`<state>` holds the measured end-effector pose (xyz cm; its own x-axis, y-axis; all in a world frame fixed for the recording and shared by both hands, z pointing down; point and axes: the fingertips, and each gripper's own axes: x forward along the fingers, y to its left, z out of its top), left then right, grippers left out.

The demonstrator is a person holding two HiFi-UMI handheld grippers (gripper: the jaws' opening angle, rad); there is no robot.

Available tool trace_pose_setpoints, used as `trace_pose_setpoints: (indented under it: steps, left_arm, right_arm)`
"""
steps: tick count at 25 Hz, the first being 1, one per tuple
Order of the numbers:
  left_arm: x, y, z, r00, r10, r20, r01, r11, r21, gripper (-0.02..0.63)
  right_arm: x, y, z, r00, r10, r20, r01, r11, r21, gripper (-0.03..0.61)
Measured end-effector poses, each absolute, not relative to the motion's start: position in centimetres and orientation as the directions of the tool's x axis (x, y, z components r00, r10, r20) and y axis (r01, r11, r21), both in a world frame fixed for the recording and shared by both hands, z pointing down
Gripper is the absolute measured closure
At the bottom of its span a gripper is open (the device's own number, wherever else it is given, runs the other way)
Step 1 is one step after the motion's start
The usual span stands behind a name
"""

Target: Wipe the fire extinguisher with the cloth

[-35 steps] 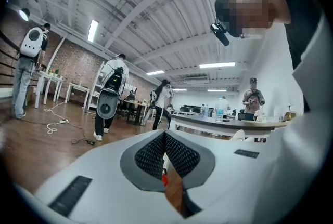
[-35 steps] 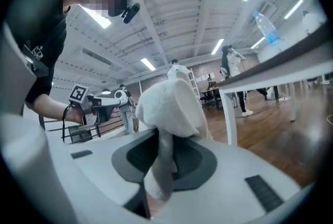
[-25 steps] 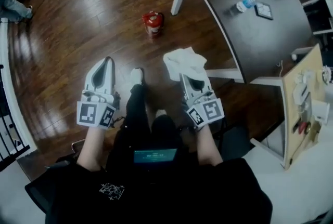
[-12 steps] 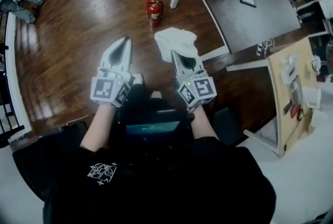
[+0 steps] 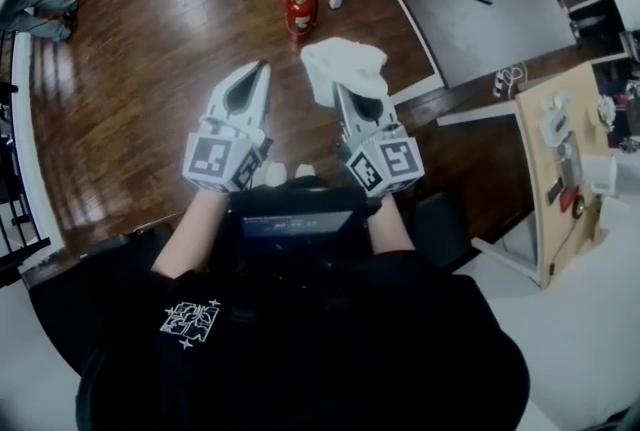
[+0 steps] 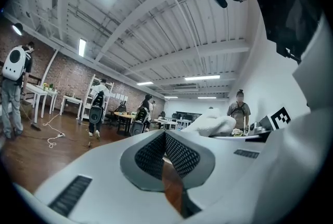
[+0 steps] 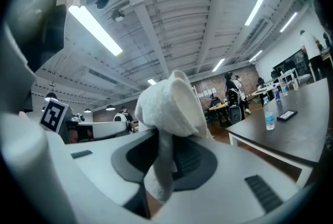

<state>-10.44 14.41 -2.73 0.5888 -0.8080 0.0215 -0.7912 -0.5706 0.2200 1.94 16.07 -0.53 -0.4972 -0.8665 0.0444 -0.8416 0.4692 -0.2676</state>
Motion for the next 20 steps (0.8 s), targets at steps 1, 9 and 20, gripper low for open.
trace_pose_setpoints:
  steps: [1,9,20]
  left_arm:
    - [-10.4,14.5,-3.0,0.593,-0.805,0.015,-0.787,-0.575,0.225,0.614]
    - [-9.6,14.8,-3.6,0.609,-0.793,-0.008,-0.771,-0.594,0.228,0.614]
    - [-8.9,14.8,-3.8,0.626,-0.780,-0.016,-0.758,-0.613,0.221,0.614]
  right_arm:
    - [1.9,16.1,-0.7,-0.492,-0.870,0.042,-0.845,0.465,-0.265,0.494]
    - [2.0,16.4,-1.2,-0.482,-0.875,0.042,-0.854,0.459,-0.245,0.494]
    - [1.9,16.5,-1.9,-0.473,-0.881,0.028,-0.861,0.455,-0.226,0.494]
